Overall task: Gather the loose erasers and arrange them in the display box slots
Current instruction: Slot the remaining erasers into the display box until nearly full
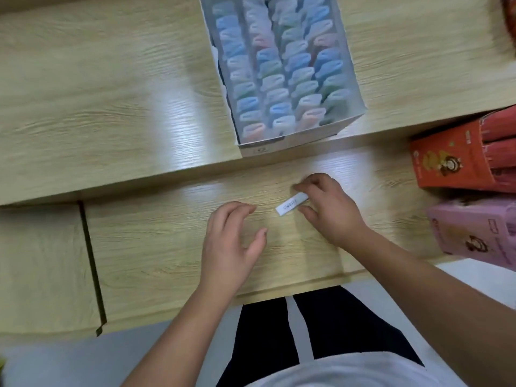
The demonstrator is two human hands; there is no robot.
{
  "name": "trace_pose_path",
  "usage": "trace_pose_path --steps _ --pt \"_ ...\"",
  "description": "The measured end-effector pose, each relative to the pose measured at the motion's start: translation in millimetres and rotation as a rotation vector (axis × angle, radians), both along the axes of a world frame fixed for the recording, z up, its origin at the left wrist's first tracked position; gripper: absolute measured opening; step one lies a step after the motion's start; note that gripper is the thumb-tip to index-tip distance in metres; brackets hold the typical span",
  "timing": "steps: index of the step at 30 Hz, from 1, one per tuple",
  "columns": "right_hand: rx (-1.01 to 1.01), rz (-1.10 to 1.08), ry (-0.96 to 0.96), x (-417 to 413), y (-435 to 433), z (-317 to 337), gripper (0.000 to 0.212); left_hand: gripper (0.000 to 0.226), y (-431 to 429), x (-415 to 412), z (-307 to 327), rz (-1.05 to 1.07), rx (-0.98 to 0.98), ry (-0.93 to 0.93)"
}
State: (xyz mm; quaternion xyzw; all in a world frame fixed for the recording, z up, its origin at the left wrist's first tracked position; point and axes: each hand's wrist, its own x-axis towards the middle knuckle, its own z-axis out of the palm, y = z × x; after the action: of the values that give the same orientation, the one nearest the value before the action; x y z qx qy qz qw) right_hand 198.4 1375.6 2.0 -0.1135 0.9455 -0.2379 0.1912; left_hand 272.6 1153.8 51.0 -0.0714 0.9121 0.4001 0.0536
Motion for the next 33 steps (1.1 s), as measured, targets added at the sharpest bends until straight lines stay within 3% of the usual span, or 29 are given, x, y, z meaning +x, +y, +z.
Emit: trace_pose_path --steps 6,10,14,18,27,33 --pt "-0.012 0.006 -0.005 -6.1 3.8 -0.6 0.028 0.048 11.1 -14.8 -42.0 -0.091 -0.059 -0.149" --pt "-0.002 0.090 -0.048 -11.3 5.4 6.6 0.012 0.047 14.2 -25.4 -48.3 -0.148 -0.083 -0.155" --pt "-0.136 0.025 -0.110 -15.9 12.2 28.6 0.013 0.045 9.4 -30.4 -37.2 -0.179 -0.051 -0.105" --pt "-0.350 -0.052 -0.037 -20.5 30.6 76.1 0.023 0.037 1.2 -32.0 -11.7 -0.213 -0.029 0.091" --pt "-0.522 -0.153 0.359 -62.5 52.9 200.4 0.019 0.033 3.6 -73.0 84.3 -0.194 0.068 0.617" --pt "-0.561 -0.075 0.451 -90.6 36.8 218.0 0.017 0.030 13.3 -118.6 122.2 -0.090 -0.108 0.675"
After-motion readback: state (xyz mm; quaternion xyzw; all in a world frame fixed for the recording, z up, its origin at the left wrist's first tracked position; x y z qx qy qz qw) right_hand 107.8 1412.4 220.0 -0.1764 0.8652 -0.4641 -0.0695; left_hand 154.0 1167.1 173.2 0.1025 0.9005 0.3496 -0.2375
